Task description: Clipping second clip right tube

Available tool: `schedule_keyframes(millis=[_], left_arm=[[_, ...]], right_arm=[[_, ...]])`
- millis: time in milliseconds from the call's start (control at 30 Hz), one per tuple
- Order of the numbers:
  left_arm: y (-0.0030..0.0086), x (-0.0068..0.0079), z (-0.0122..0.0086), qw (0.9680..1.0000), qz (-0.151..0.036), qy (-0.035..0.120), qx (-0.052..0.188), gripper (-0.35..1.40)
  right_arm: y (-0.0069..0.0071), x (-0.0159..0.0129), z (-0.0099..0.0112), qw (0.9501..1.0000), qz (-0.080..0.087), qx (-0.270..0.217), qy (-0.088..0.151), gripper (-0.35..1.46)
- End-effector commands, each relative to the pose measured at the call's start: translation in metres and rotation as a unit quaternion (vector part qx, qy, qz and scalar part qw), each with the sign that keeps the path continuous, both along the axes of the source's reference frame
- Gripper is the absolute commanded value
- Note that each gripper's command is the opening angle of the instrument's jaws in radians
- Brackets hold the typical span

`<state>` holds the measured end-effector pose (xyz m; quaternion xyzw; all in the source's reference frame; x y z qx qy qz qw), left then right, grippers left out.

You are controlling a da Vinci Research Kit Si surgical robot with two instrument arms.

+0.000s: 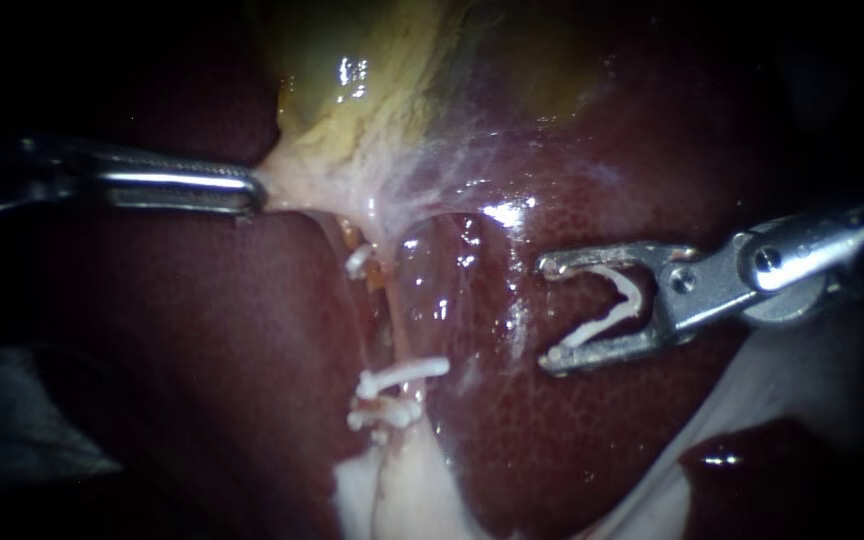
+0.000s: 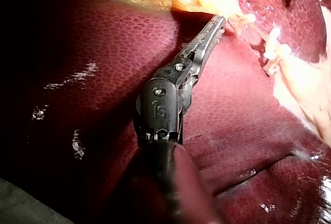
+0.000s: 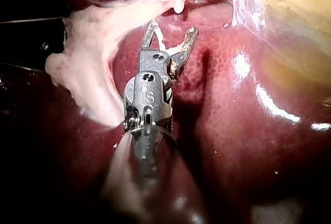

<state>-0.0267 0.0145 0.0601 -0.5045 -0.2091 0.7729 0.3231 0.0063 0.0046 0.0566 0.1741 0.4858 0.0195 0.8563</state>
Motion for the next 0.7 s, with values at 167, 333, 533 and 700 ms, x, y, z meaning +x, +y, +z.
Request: schedule_keyframes(millis=[167, 333, 533, 700], left_arm=[[-0.0003, -0.0004, 0.0002, 1.0, -0.001, 0.0, -0.001, -0.35], [-0.0003, -0.0004, 0.0001, 1.0, -0.001, 0.001, -0.001, -0.35], [-0.0005, -0.0005, 0.0001, 1.0, -0.001, 0.001, -0.001, -0.35], [-0.0006, -0.0006, -0.0001, 1.0, -0.002, 0.001, -0.001, -0.35]], right_arm=[[-0.0008, 0.0021, 0.0012, 0.9986, -0.012, 0.052, 0.004, 0.5], [-0.0015, 0.0048, 0.0032, 0.9943, 0.008, 0.105, -0.011, 0.5], [-0.0022, 0.0072, 0.0061, 0.9869, 0.034, 0.156, -0.018, 0.5], [-0.0022, 0.0087, 0.0083, 0.9805, 0.052, 0.189, -0.018, 0.5]])
